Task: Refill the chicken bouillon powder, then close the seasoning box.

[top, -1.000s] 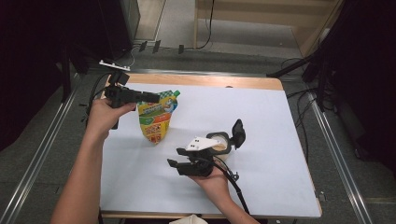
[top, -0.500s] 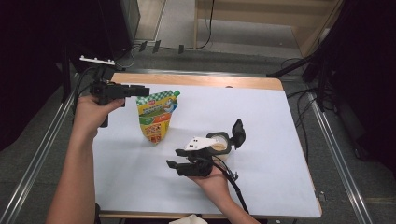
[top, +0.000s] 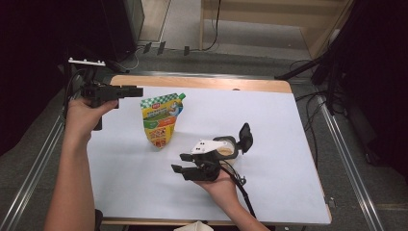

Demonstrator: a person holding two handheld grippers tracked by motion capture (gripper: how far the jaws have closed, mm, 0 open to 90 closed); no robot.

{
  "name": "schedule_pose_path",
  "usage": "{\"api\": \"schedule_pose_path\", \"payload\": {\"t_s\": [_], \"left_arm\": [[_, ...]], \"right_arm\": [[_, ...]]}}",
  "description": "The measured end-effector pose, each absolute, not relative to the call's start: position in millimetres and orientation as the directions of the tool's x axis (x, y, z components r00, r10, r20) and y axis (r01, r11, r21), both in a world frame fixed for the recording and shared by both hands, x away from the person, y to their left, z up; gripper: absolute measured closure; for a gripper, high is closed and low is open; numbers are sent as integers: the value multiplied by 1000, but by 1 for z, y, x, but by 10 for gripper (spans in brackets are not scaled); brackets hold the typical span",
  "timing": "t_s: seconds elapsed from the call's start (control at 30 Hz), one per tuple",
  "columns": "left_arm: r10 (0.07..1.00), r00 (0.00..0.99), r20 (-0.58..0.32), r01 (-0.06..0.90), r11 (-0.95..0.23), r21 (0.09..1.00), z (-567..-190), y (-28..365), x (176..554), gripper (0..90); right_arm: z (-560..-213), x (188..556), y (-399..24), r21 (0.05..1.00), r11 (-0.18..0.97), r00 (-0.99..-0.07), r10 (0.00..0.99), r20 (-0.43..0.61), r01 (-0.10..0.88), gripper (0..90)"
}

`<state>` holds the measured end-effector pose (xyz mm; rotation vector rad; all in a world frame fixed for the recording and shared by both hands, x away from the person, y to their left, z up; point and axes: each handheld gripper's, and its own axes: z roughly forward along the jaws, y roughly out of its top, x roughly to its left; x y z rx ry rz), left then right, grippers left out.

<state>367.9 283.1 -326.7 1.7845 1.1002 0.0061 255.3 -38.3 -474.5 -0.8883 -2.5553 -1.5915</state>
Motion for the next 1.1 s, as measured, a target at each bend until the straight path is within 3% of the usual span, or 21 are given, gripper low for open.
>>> {"api": "schedule_pose_path", "payload": {"t_s": [0.7, 1.1], "left_arm": [[738, 492, -461, 715, -41, 697, -360, 294, 383, 437], [720, 484, -497, 747, -44, 663, -375, 292, 389, 430]], "right_arm": [[-451, 256, -53, 825, 334, -843, 460, 279, 456, 509], [-428, 264, -78, 838, 304, -831, 484, 274, 453, 509]]}}
